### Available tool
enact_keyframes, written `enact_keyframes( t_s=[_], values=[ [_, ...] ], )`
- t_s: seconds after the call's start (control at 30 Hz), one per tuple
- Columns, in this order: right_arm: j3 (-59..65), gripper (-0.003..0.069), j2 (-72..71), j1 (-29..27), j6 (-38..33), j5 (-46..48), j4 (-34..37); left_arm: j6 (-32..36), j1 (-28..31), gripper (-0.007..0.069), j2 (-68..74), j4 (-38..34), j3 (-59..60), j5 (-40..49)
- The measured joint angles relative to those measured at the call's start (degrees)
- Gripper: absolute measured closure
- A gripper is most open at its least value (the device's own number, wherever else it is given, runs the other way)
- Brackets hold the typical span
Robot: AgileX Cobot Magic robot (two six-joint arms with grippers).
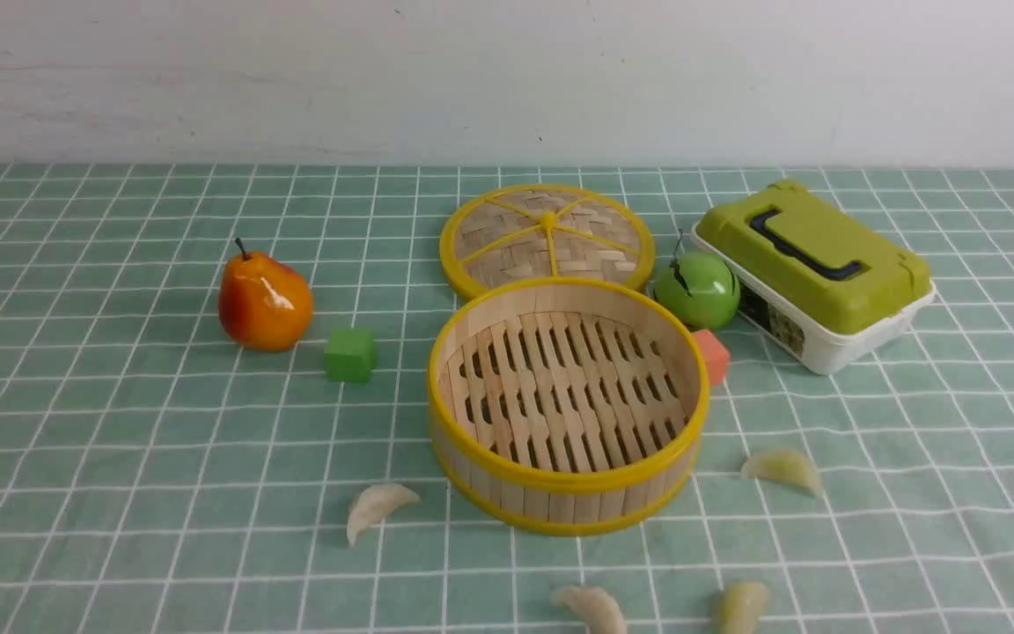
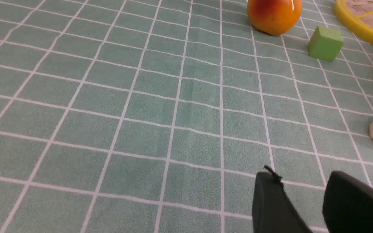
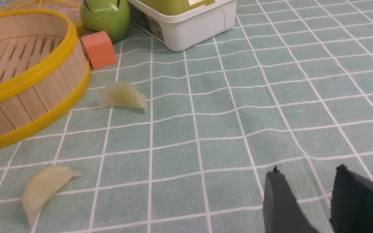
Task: Put the dumplings into the steamer on the table with the blue tablecloth.
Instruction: 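Reach for and grasp a dumpling on the table with the left gripper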
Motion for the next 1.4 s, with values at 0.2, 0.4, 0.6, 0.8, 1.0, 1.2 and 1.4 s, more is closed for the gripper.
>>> enact_keyframes(
  t_s=[0.2,0.4,0.6,0.8,1.0,1.2,1.4],
  values=[
    [0.0,0.0419,0.0,0.0,0.0,0.0,0.0,0.0,0.0,0.0387,0.0,0.0,0.0,0.0],
    [0.0,0.0419,0.0,0.0,0.0,0.0,0.0,0.0,0.0,0.0387,0.0,0.0,0.0,0.0],
    [0.0,0.0419,0.0,0.0,0.0,0.0,0.0,0.0,0.0,0.0387,0.0,0.0,0.0,0.0],
    [0.0,0.0419,0.0,0.0,0.0,0.0,0.0,0.0,0.0,0.0387,0.0,0.0,0.0,0.0],
    [0.0,0.0419,0.0,0.0,0.0,0.0,-0.4,0.0,0.0,0.0387,0.0,0.0,0.0,0.0],
    [0.0,0.0419,0.0,0.0,0.0,0.0,-1.3,0.0,0.0,0.0387,0.0,0.0,0.0,0.0],
    [0.0,0.0419,0.0,0.0,0.0,0.0,-1.7,0.0,0.0,0.0387,0.0,0.0,0.0,0.0]
  ],
)
